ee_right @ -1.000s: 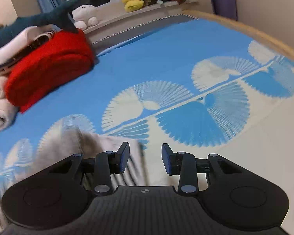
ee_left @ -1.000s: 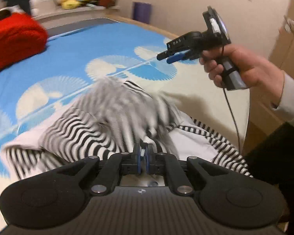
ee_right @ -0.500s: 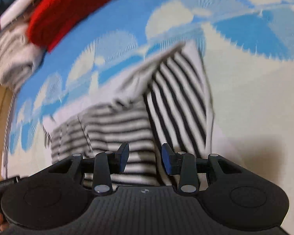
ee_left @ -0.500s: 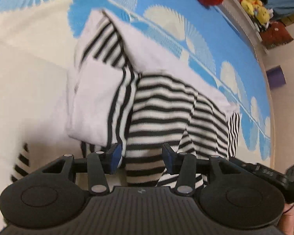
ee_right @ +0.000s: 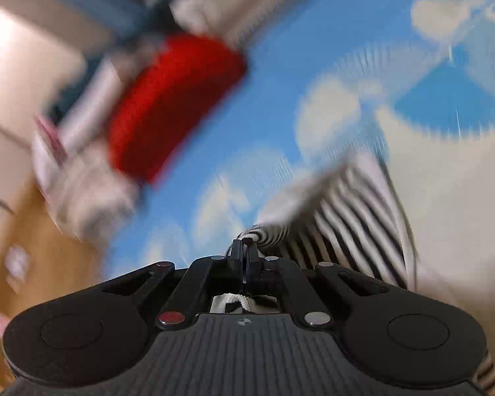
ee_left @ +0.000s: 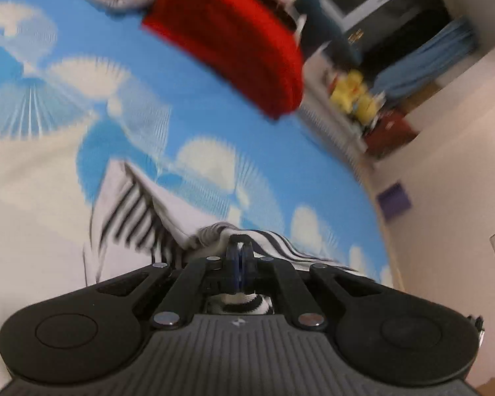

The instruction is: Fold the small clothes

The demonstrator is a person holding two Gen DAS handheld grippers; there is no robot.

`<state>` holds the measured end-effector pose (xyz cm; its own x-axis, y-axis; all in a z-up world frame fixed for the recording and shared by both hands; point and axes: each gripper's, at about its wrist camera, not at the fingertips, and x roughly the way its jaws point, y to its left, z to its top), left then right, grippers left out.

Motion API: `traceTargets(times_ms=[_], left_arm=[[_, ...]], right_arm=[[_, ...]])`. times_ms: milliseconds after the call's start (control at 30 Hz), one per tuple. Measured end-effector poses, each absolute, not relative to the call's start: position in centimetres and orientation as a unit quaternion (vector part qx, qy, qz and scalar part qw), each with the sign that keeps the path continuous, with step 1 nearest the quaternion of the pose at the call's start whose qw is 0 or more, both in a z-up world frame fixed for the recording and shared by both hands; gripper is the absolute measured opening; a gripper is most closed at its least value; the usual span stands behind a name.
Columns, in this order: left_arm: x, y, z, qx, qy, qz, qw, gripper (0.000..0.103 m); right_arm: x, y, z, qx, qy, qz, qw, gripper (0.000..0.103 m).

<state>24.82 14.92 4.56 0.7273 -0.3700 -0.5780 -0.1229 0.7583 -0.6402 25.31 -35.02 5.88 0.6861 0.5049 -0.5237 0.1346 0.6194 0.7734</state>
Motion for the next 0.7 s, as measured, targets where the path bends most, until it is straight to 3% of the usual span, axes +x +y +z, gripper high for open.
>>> traceTargets(times_ms=[67,233,300,333,367,400,467,533,567,600,667,700], left_arm=[[25.0,15.2,3.3,-0.341,0.400,-0.067,0.848,0.001],[25.6,14.5,-2.8,-0.300,0.556,-0.002,0.775,0.002],[25.5,14.8,-2.6,-0.302,0.551,-0.002,0.778,0.008],[25.5,14.8,-2.2,-0.308,0.541,-0.006,0.783,0.018],[25.4,14.9,-1.7,-0.314,0.529,-0.010,0.788,0.030],[25.3,14.9,-1.4,-0.316,0.520,-0.013,0.794,0.032],[25.5,14.8,-1.4,-0.314,0.515,-0.011,0.798,0.032],[25.9,14.9,-2.2,-0.315,0.524,-0.002,0.791,0.031],[26.0,14.8,-2.7,-0.313,0.531,0.003,0.788,0.014],[26.4,14.9,-3.1,-0.306,0.537,0.009,0.786,0.001],[26.3,14.8,-3.0,-0.288,0.536,0.029,0.793,0.000],[26.2,15.1,-2.8,-0.286,0.531,0.033,0.797,0.000]], right_arm=[[25.3,-35.9,5.0,0.425,0.405,0.105,0.803,0.001],[24.9,-34.7,-1.9,0.352,0.595,0.026,0.722,0.001],[25.0,-34.0,-2.2,0.329,0.609,0.028,0.721,0.007],[25.1,-33.6,-1.6,0.311,0.603,0.030,0.734,0.008],[25.2,-33.3,-0.8,0.303,0.589,0.033,0.749,0.016],[25.4,-33.4,-0.2,0.302,0.576,0.036,0.759,0.035],[25.7,-33.1,0.4,0.291,0.565,0.046,0.771,0.053],[25.9,-33.2,-0.3,0.276,0.578,0.043,0.767,0.051],[26.3,-33.0,-1.1,0.277,0.586,0.042,0.760,0.050],[26.2,-33.0,-1.6,0.284,0.590,0.044,0.755,0.035],[26.1,-33.2,-2.0,0.297,0.582,0.048,0.755,0.004],[26.1,-33.1,-1.6,0.297,0.569,0.047,0.765,0.004]])
